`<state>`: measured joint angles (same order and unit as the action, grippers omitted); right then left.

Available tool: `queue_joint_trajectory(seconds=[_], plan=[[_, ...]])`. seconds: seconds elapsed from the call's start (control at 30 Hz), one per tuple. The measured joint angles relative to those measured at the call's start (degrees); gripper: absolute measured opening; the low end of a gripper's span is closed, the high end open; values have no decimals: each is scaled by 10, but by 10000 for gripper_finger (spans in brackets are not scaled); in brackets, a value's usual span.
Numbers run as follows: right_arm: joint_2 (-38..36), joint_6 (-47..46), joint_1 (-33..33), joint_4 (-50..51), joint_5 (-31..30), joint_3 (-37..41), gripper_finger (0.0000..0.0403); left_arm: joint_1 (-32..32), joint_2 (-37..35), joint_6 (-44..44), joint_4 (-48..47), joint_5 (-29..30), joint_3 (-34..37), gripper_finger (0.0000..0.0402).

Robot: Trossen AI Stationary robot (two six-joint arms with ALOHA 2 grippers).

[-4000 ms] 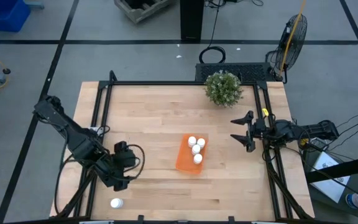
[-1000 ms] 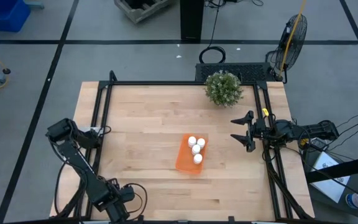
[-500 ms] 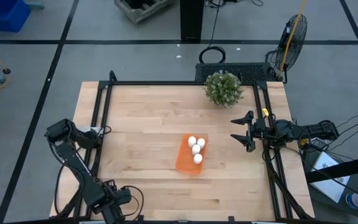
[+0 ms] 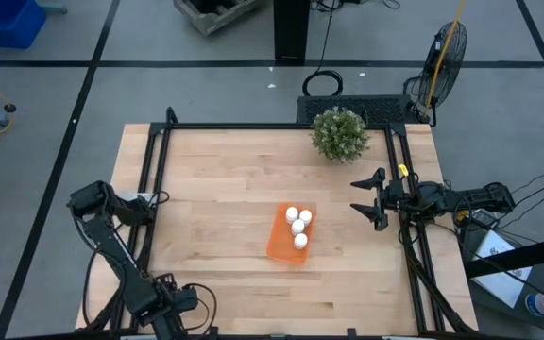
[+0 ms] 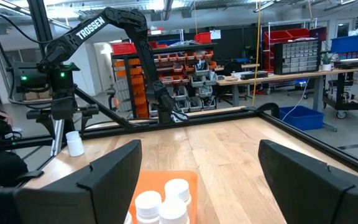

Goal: Pick and place pill bottles into a basket
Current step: Put the white pill bottle into the orange container

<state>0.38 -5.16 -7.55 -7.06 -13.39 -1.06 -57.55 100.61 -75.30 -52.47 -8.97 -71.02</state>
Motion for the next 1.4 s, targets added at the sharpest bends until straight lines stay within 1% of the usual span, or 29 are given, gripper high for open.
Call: queue_joint_trajectory(seconds=[0.07, 0.17, 0.27, 0.4, 0.67, 0.73, 0.8, 0.97, 1.07, 1.23, 1.4], plan=[[0, 0, 0, 0, 0, 0, 313, 0, 0, 0, 0, 0, 0, 363], [0, 0, 0, 0, 0, 0, 313, -1, 0, 0, 0, 0, 0, 344], [0, 0, 0, 0, 0, 0, 313, 0, 0, 0, 0, 2, 0, 313], [0, 0, 0, 0, 0, 0, 313, 0, 0, 1, 0, 20, 0, 268], [0, 0, 0, 0, 0, 0, 313, 0, -1, 16, 1, 18, 6, 179], [0, 0, 0, 0, 0, 0, 313, 0, -4, 25, 3, 14, 13, 163], [0, 0, 0, 0, 0, 0, 313, 0, -5, 41, 3, 12, 21, 162], [0, 0, 0, 0, 0, 0, 313, 1, -5, 45, -4, 14, 38, 162], [0, 0, 0, 0, 0, 0, 313, 9, -4, 70, -4, 22, 38, 162], [0, 0, 0, 0, 0, 0, 313, 31, -3, 117, 1, 50, 39, 162], [0, 0, 0, 0, 0, 0, 313, 65, 1, 210, -7, 105, 7, 162]])
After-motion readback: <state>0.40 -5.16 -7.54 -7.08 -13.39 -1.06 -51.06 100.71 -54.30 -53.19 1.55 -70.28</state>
